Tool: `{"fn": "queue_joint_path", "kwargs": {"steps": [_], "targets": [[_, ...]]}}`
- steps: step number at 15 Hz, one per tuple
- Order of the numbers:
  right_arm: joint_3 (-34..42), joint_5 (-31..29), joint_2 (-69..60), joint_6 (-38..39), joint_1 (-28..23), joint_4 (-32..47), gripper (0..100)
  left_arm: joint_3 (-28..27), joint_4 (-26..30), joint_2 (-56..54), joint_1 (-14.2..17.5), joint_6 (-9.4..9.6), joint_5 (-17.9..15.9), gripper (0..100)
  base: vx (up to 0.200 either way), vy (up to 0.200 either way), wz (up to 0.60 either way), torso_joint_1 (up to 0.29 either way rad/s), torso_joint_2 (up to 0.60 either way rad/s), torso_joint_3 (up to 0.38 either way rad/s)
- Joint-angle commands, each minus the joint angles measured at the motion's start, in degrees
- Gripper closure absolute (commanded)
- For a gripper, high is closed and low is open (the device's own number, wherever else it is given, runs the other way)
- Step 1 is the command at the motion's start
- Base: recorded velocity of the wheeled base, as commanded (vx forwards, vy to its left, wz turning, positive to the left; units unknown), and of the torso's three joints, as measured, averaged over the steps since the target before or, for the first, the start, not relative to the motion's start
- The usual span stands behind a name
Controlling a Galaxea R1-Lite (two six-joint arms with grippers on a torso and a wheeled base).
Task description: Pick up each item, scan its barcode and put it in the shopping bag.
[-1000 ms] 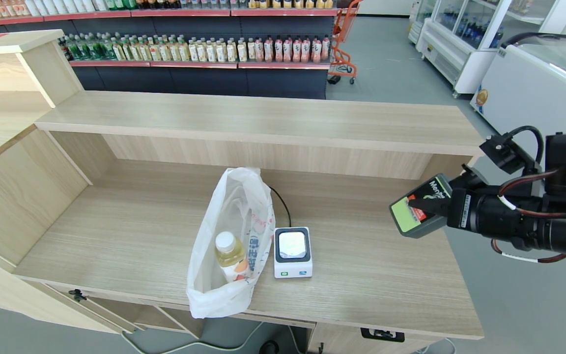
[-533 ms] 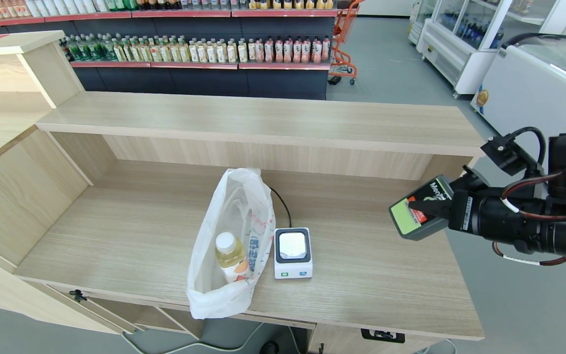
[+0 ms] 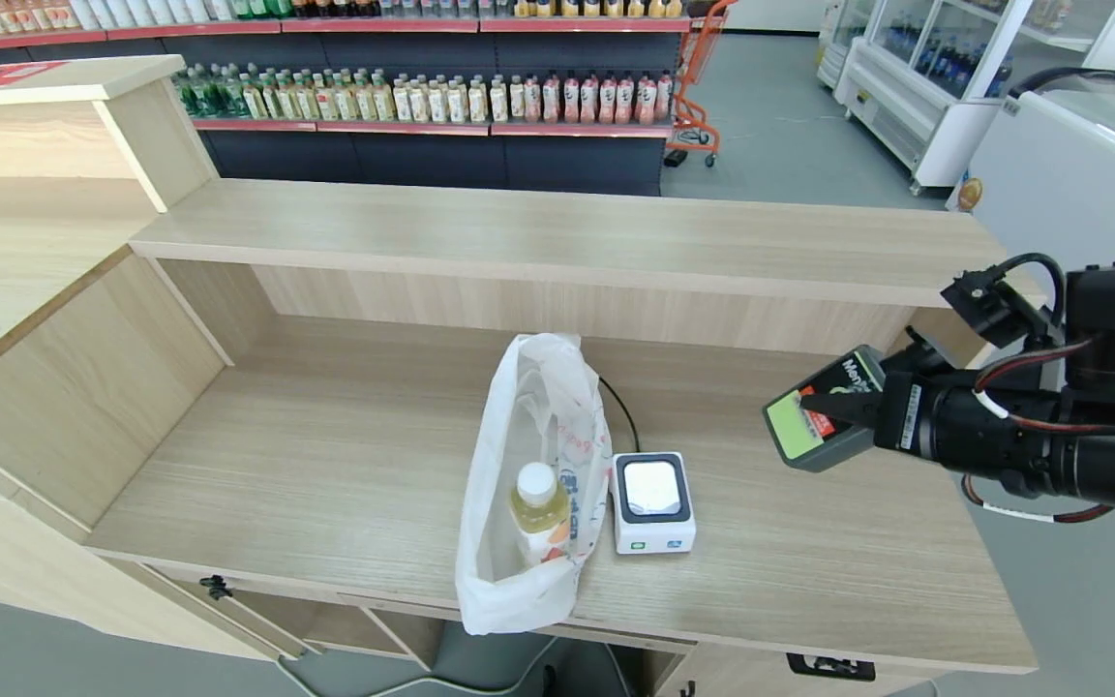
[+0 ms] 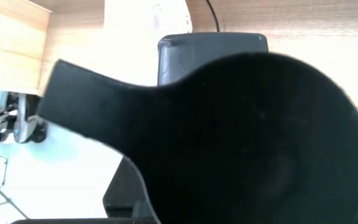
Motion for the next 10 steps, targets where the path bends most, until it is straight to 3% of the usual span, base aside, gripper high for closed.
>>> {"fn": "queue_joint_path", "kwargs": {"steps": [1, 4, 10], "targets": [[-1.9, -2.1, 4.9, -0.9, 0.0, 0.0, 100, -0.1, 0.0, 0.0, 0.0, -0.12, 0.1, 100, 0.000, 0.000, 0.00, 0.000, 0.00, 0.000], [-2.6, -7.9, 10.7, -3.8, 0.1, -0.2, 100, -0.1, 0.0, 0.0, 0.0, -0.12, 0.0, 100, 0.000, 0.000, 0.00, 0.000, 0.00, 0.000], [-2.6, -3.0, 14.8, -1.6, 4.3, -1.3, 100, -0.1, 0.0, 0.0, 0.0, -0.12, 0.0, 100, 0.000, 0.000, 0.00, 0.000, 0.00, 0.000]]}}
